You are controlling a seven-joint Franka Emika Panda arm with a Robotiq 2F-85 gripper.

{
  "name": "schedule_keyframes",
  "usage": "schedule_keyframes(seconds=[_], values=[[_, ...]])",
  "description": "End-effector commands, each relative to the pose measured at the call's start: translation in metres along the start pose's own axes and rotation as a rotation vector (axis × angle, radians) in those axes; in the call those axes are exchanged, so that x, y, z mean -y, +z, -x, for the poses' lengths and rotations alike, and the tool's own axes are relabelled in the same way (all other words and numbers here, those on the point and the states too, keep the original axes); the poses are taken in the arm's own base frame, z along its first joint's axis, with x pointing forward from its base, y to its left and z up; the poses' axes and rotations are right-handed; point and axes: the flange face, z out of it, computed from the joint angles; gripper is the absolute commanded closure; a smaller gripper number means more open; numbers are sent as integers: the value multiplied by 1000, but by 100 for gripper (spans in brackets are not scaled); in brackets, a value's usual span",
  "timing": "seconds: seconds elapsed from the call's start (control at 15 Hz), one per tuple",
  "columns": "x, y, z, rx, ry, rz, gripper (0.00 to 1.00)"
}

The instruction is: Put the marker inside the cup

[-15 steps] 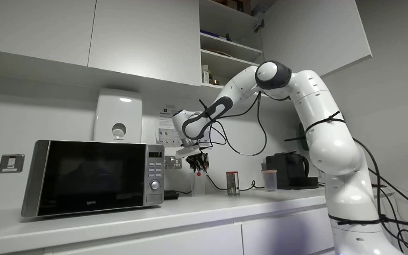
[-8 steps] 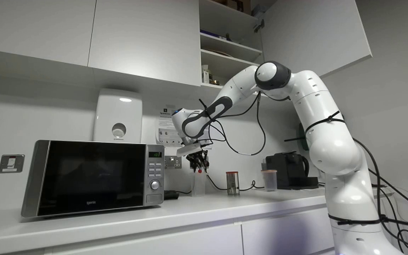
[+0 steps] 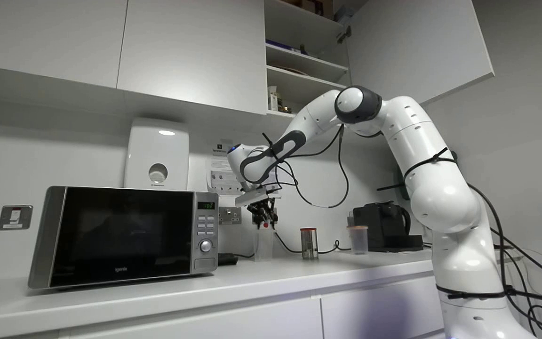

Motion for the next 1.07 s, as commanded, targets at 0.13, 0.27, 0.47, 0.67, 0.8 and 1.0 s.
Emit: schedule_keyframes(seconds=[0.13, 0.27, 0.47, 0.67, 0.8, 1.0], values=[[16, 6, -21, -17, -35, 36, 95], [20, 6, -26, -20, -41, 36, 95], [24, 7, -31, -20, -46, 41, 95], [25, 9, -36, -20, -47, 53, 95], [26, 11, -39, -20, -45, 55, 95], [27, 17, -43, -18, -45, 61, 95]])
